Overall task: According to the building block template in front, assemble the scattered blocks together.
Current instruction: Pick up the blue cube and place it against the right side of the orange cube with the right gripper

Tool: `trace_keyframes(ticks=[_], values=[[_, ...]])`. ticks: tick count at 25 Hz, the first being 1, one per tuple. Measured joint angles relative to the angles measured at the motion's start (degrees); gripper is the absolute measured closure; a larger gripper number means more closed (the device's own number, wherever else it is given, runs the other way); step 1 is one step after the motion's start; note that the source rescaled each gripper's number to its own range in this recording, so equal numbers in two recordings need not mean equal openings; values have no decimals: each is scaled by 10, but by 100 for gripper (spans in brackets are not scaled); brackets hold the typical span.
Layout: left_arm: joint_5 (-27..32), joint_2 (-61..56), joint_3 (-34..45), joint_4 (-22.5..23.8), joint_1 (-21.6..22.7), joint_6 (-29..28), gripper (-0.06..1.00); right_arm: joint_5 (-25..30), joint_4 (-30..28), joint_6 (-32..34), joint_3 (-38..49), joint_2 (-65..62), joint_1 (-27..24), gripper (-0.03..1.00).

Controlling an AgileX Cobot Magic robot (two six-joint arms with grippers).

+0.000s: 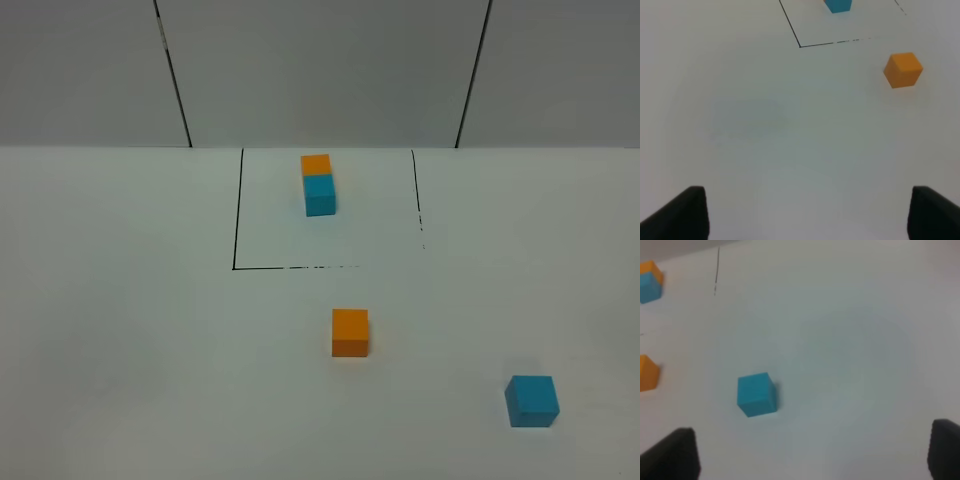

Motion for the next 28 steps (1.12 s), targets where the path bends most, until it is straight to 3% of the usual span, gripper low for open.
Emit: trace_keyframes(ticks=[4, 12, 21, 28], values=[[0, 0, 0, 0, 0, 0, 26, -5, 16, 1, -3, 116, 0, -3], [0, 0, 0, 0, 0, 0, 26, -72, 104, -33, -67, 512, 5, -3], [0, 0, 0, 0, 0, 0, 26, -164, 107, -34, -172, 804, 130, -3], [0, 0, 0, 0, 0, 0, 26, -220, 94, -34, -202, 916, 160, -3]])
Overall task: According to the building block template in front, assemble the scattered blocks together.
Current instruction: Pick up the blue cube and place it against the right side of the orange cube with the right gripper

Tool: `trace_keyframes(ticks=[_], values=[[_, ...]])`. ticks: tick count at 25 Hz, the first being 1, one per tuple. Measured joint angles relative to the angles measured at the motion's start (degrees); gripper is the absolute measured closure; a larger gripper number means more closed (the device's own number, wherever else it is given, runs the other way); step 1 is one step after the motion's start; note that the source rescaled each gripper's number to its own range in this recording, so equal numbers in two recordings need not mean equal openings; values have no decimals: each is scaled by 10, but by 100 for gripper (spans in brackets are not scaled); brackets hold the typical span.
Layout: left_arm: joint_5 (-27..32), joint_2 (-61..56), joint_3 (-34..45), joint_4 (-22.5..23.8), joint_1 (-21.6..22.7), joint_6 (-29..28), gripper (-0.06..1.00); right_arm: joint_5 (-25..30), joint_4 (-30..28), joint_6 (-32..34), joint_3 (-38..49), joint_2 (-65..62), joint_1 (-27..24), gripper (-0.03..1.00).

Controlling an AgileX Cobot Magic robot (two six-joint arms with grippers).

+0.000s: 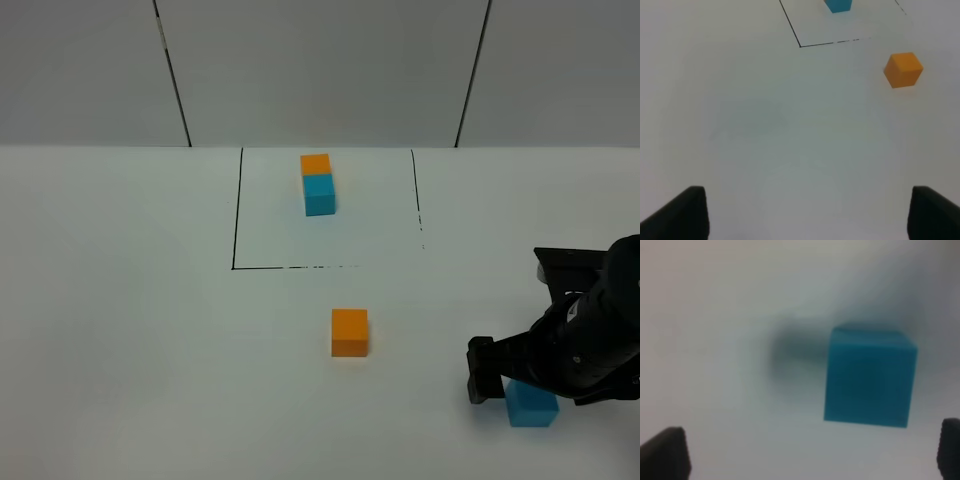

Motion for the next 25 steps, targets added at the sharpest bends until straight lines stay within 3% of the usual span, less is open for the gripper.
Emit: trace_keyframes(ticks=[9, 25], values=[[0, 0, 0, 0, 0, 0, 26, -18, -65, 0, 0, 57, 0, -3], [0, 0, 0, 0, 0, 0, 26, -74, -67, 1, 1, 127, -22, -2]])
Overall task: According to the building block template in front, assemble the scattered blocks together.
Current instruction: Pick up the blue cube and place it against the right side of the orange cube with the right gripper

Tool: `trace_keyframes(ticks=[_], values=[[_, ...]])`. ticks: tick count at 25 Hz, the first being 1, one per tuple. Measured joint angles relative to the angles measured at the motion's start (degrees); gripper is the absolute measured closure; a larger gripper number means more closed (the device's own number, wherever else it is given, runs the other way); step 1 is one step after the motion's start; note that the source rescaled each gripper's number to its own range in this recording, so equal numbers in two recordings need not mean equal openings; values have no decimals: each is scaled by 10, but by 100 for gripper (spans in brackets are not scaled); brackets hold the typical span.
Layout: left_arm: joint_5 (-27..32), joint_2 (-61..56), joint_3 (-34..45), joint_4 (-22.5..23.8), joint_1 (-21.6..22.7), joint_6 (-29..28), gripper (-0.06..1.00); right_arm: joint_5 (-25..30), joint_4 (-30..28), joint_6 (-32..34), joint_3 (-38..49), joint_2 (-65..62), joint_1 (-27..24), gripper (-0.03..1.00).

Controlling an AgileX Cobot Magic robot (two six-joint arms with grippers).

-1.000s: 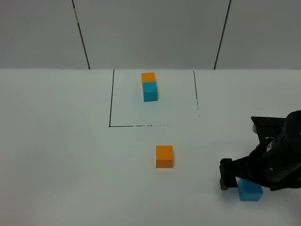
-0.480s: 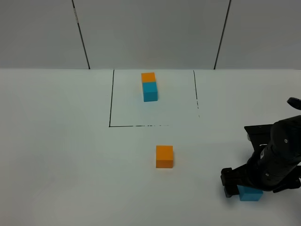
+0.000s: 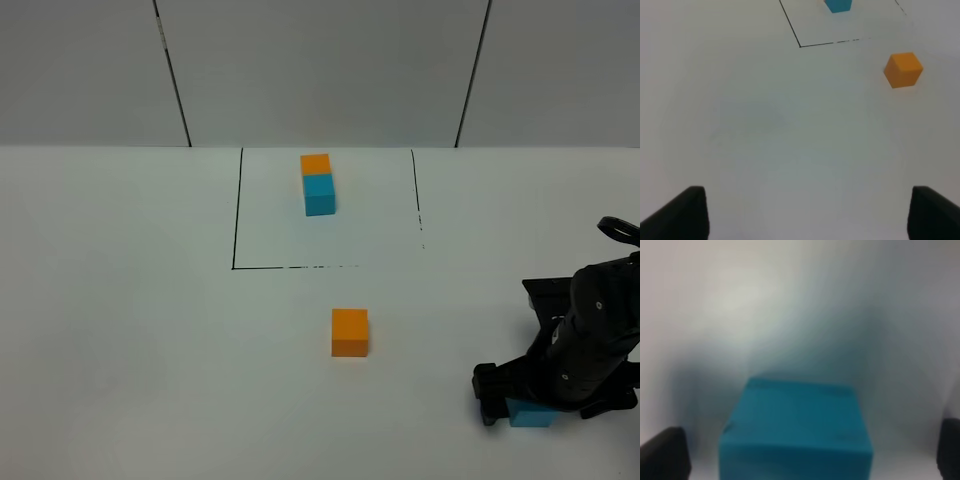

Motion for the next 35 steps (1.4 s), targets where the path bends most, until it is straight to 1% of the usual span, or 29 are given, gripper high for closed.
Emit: trace_keyframes(ticks=[3, 5, 7, 10, 12, 13, 14, 16, 18, 21, 24, 26, 27, 29, 30, 33, 35], values=[[0, 0, 0, 0, 0, 0, 26, 1, -1, 0, -1, 7, 0, 5], [0, 0, 0, 0, 0, 0, 26, 4, -5, 0, -2, 12, 0, 15], [0, 0, 0, 0, 0, 0, 26, 11, -9, -1, -5, 18, -1, 29], [0, 0, 0, 0, 0, 0, 26, 12, -13, -1, -6, 20, -2, 57], [0, 0, 0, 0, 0, 0, 26, 11, -13, -1, -6, 20, -2, 85], [0, 0, 0, 0, 0, 0, 26, 11, -13, -1, -6, 20, -2, 97], [0, 0, 0, 0, 0, 0, 26, 11, -13, -1, -6, 20, -2, 95], [0, 0, 0, 0, 0, 0, 26, 16, -13, -2, -11, 18, -2, 95], [0, 0, 0, 0, 0, 0, 26, 32, -13, -16, -23, 18, -2, 95], [0, 0, 0, 0, 0, 0, 26, 89, -27, -74, -66, 18, 13, 95], [0, 0, 0, 0, 0, 0, 26, 167, -80, -177, -133, 9, 47, 95], [0, 0, 0, 0, 0, 0, 26, 203, -107, -282, -175, 7, 70, 95], [0, 0, 0, 0, 0, 0, 26, 216, -120, -342, -192, 7, 80, 95], [0, 0, 0, 0, 0, 0, 26, 229, -137, -435, -219, 12, 100, 95], [0, 0, 0, 0, 0, 0, 26, 235, -141, -472, -233, 19, 108, 95], [0, 0, 0, 0, 0, 0, 26, 255, -146, -535, -277, 60, 131, 95], [0, 0, 0, 0, 0, 0, 26, 273, -147, -559, -308, 95, 141, 95]])
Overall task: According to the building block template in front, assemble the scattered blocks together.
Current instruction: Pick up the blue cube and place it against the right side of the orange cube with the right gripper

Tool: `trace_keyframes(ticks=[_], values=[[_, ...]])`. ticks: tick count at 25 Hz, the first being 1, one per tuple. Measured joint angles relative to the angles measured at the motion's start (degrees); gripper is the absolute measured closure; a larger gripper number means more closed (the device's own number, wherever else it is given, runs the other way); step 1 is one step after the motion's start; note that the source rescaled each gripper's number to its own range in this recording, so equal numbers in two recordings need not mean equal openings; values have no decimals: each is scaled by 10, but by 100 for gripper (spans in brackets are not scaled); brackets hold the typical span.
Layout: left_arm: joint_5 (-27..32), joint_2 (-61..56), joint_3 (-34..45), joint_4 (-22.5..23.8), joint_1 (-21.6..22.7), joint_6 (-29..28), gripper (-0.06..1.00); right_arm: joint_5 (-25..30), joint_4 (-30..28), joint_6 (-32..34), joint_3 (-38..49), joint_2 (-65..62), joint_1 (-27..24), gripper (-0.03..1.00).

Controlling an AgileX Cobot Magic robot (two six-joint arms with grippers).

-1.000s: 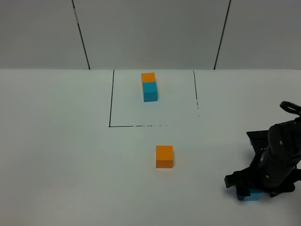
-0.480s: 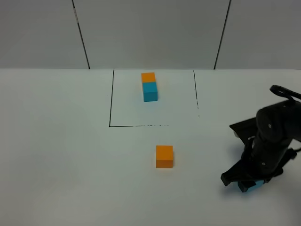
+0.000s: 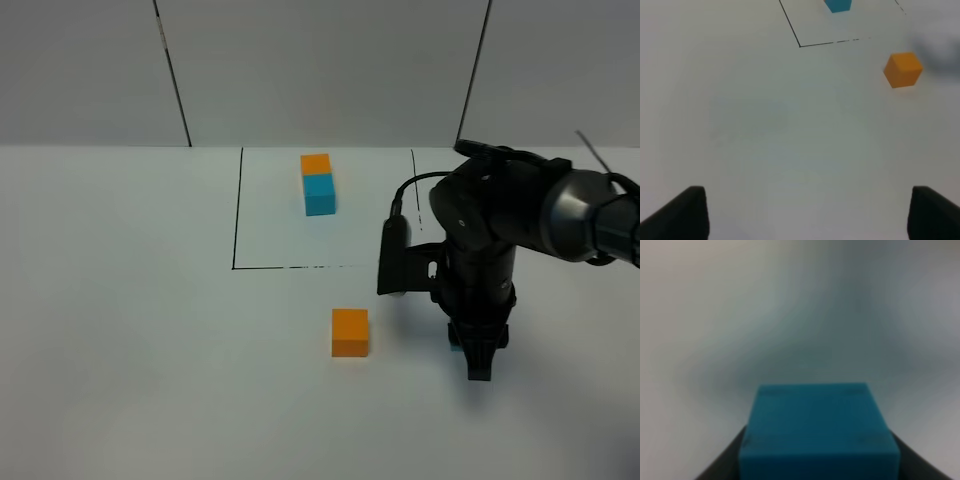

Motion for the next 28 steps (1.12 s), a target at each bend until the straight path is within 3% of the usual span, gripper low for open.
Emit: trace_keyframes(ticks=[11, 19, 28], values=[[0, 0, 0, 0, 0, 0, 26, 18, 27, -41, -123, 103, 19, 95], [0, 0, 0, 0, 0, 0, 26, 14, 67, -54, -133, 127, 20, 95], [0, 0, 0, 0, 0, 0, 26, -35, 94, -57, -133, 133, 24, 95]])
